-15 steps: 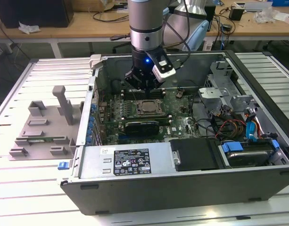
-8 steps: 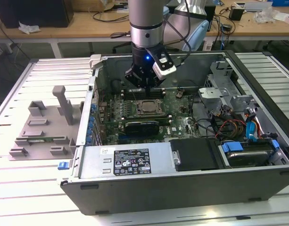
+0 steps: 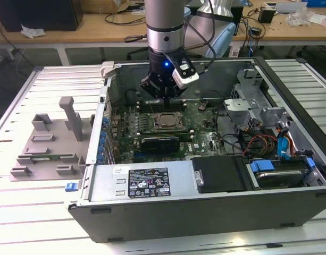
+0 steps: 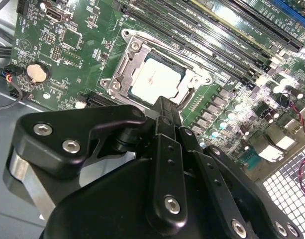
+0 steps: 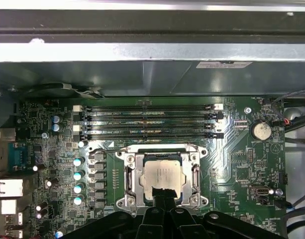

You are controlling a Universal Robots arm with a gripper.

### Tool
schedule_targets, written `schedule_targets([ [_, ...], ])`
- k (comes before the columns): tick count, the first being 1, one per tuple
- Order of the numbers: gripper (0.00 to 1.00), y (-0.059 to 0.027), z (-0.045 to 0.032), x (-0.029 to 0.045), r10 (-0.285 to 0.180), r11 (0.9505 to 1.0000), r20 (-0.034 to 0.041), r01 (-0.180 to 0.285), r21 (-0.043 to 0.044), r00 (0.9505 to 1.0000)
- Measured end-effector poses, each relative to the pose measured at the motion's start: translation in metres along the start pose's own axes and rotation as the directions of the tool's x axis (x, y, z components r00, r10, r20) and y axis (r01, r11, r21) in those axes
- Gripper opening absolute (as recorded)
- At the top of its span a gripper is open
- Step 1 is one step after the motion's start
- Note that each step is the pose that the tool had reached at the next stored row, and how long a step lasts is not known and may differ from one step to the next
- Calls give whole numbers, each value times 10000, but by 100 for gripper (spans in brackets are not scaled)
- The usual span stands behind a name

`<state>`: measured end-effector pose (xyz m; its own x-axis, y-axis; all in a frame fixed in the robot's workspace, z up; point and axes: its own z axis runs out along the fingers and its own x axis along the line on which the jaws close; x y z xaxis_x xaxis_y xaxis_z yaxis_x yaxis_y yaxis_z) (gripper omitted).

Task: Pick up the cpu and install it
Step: 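Install the first cpu locking lever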

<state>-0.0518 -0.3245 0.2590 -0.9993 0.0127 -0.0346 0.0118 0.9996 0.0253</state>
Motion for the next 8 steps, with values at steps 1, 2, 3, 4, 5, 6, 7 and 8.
schedule_targets([
  [1,11,0,-1,0,0,10000,0,0,-1,10000],
  [2,11,0,-2,0,0,10000,0,0,0,10000],
  [3,11,0,-2,0,-2,10000,0,2,0,10000],
  [4,11,0,-2,6,0,10000,0,0,1,10000],
  [5,11,0,-3,10,0,10000,-1,0,1,10000],
  [6,11,0,-3,16,0,10000,0,0,0,10000],
  [7,11,0,-3,22,0,10000,0,0,0,10000],
  [8,11,0,-3,28,0,10000,0,0,0,10000],
])
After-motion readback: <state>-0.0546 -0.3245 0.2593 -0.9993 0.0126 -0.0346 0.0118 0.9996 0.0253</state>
